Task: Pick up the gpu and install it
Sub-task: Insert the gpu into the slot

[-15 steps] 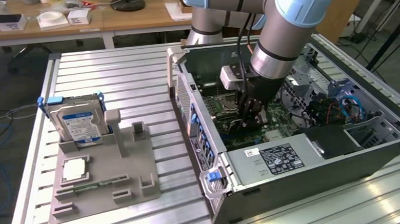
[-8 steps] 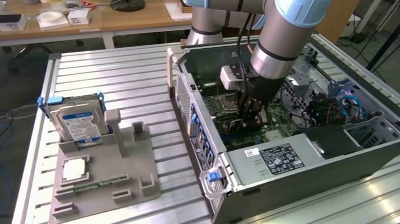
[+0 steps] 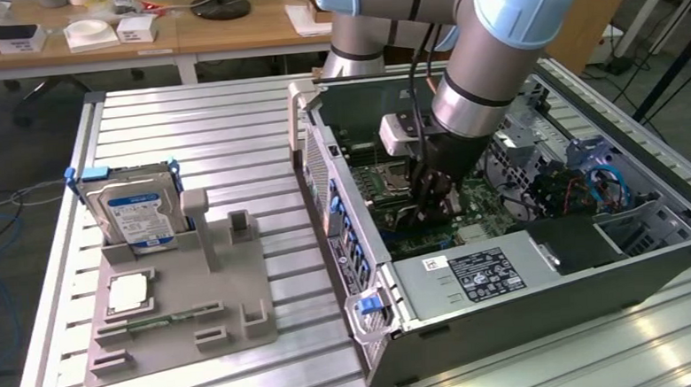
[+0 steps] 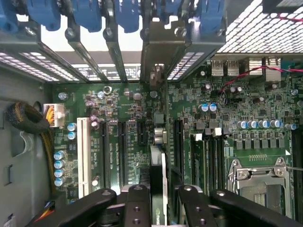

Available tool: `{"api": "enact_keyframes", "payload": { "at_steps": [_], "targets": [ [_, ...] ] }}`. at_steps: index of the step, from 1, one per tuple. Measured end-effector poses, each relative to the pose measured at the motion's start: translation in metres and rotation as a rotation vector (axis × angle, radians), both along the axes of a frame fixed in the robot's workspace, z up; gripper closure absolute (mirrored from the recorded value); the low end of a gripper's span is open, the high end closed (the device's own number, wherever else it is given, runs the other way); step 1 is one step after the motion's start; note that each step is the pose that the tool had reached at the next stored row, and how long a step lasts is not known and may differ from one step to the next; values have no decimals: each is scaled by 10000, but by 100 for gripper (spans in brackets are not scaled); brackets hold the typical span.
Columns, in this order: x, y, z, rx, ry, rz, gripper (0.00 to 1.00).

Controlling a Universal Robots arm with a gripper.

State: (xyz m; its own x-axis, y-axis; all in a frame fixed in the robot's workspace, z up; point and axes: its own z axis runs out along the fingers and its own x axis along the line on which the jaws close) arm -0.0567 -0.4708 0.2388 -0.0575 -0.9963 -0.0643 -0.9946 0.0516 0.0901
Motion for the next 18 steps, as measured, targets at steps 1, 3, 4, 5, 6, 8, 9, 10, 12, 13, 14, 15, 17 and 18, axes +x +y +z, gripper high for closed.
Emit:
{"api": "enact_keyframes", "payload": {
  "at_steps": [1,3,4,5,6,8,9,10,12,13,14,15,17,18],
  "targets": [
    [0,-1,1,-7,0,1,73],
    [0,-3,6,-16,3,3,61],
    [1,-3,6,-17,3,4,61],
    [1,-3,6,-17,3,4,55],
    [1,-3,6,-17,3,4,49],
    [1,-3,6,-18,4,4,44],
    [1,-3,10,-20,4,4,44],
    [1,-5,38,-21,5,5,37],
    [0,-27,126,-16,3,6,37],
    [-1,-31,171,-16,3,5,37],
    [-3,-35,215,-15,3,6,37],
    [-5,-38,265,-17,3,11,37],
    [-8,-46,344,0,3,23,37],
    [-8,-51,355,24,2,27,39]
  ]
}}
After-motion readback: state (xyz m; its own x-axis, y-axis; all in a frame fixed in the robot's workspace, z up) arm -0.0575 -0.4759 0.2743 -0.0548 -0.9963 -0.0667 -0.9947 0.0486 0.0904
